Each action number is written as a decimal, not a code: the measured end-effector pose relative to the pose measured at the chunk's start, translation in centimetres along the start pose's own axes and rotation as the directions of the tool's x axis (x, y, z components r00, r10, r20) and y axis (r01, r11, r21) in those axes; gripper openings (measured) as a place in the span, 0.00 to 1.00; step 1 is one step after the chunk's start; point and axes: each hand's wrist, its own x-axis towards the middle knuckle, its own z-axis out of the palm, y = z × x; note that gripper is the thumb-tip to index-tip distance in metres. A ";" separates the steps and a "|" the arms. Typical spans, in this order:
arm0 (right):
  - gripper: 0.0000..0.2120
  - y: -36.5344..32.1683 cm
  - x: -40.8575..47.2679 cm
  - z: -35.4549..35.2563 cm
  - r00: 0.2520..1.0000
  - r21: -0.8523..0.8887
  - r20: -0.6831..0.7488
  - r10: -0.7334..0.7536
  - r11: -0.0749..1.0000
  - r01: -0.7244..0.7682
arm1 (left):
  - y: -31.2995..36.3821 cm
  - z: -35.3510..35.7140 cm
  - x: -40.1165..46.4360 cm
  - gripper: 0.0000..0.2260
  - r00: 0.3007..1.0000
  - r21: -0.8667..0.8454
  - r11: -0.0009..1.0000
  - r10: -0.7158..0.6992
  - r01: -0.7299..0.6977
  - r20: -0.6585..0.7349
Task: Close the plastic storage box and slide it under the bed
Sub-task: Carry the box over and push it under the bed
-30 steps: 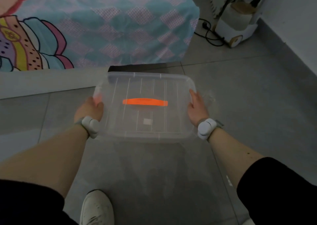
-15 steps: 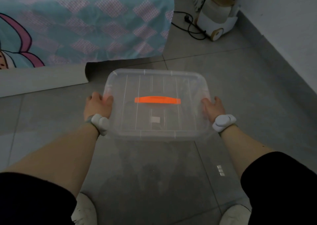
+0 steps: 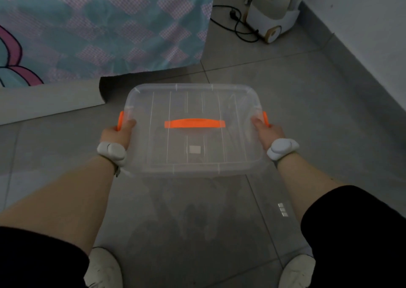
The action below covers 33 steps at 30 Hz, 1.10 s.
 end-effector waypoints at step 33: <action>0.36 1.8 -0.6 -4.4 0.983 -0.007 0.066 0.173 0.985 -0.172 | 4.0 4.5 -4.6 0.39 0.994 0.509 0.854 0.092 -0.106 0.053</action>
